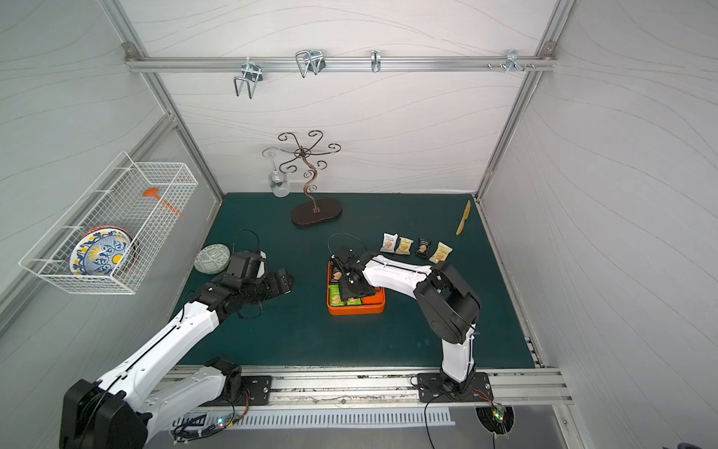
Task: Take the cookies out of the storage box
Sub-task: Pick up the cookie from the storage box.
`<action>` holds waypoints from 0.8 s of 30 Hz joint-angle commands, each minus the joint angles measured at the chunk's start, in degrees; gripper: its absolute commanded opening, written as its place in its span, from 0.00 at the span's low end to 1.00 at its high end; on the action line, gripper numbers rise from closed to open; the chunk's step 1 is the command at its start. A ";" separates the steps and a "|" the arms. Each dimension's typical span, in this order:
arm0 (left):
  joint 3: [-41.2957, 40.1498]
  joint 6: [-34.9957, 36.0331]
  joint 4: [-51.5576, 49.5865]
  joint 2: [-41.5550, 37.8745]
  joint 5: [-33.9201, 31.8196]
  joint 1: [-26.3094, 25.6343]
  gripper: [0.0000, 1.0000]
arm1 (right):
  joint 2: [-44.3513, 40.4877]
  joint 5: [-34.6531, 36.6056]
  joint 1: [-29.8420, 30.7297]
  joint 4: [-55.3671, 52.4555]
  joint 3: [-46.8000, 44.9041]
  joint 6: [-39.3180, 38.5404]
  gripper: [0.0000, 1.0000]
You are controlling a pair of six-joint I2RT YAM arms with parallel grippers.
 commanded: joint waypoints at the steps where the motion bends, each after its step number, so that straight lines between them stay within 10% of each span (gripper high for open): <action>1: 0.86 1.12 0.72 -0.23 0.10 0.27 0.99 | 1.40 0.68 0.35 -1.58 1.04 0.47 0.65; 24: 0.49 1.17 1.30 -0.54 0.36 0.35 0.99 | 0.09 1.91 -0.78 -3.69 2.59 0.09 0.43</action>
